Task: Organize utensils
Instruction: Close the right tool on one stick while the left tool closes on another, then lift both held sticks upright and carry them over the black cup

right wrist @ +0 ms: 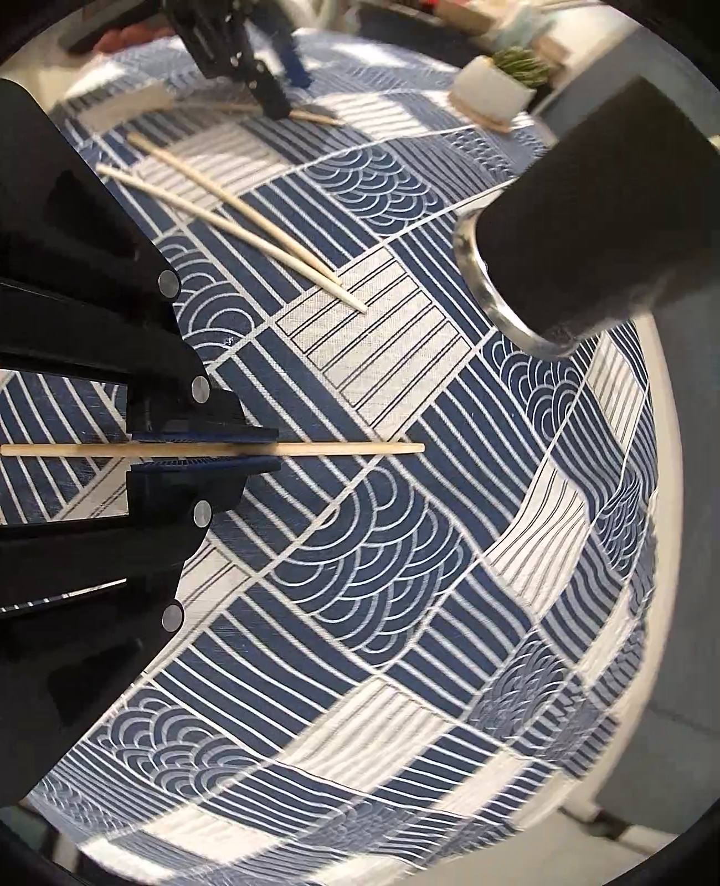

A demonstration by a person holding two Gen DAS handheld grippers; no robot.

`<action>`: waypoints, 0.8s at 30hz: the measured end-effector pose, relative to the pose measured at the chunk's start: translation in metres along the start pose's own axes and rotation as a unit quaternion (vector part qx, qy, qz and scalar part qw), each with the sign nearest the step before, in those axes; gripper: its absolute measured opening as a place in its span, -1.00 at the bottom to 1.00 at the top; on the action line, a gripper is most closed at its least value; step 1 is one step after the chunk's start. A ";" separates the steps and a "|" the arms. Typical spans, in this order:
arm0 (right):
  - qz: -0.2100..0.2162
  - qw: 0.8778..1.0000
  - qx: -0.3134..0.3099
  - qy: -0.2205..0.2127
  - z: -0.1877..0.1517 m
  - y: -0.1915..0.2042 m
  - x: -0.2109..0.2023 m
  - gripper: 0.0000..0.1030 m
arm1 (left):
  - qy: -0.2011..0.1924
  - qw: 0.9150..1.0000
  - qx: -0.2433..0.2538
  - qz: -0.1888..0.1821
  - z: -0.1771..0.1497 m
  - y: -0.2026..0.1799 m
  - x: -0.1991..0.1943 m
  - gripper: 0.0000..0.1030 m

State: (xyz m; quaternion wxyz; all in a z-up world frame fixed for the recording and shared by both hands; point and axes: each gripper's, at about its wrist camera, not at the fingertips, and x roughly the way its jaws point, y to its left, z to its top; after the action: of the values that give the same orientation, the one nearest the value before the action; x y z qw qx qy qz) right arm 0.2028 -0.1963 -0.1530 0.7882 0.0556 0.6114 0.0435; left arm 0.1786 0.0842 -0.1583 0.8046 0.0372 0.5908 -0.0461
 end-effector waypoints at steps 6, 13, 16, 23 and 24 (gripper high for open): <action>0.029 1.000 0.004 -0.006 -0.008 -0.011 -0.009 -0.91 | 0.011 1.000 -0.029 -0.001 -0.017 0.009 -0.007 -0.75; 0.061 0.998 0.011 -0.029 -0.014 -0.024 -0.029 -0.91 | 0.012 0.997 -0.068 -0.016 -0.041 0.009 -0.014 -0.91; 0.065 0.997 0.007 -0.043 -0.013 -0.030 -0.043 -0.91 | 0.019 0.997 -0.069 -0.018 -0.049 0.007 -0.017 -0.91; 0.073 0.994 -0.007 -0.078 -0.004 -0.036 -0.069 -0.91 | 0.018 0.999 -0.050 0.008 -0.058 -0.013 -0.032 -0.91; 0.073 0.994 -0.009 -0.082 -0.005 -0.038 -0.072 -0.91 | 0.014 0.998 -0.054 0.005 -0.057 -0.012 -0.035 -0.91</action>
State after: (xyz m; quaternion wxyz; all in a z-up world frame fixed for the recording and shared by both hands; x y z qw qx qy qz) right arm 0.1800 -0.2438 -0.0904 0.8306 0.0968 0.5389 0.1017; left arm 0.1125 0.0797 -0.1417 0.7973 -0.0022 0.6035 -0.0095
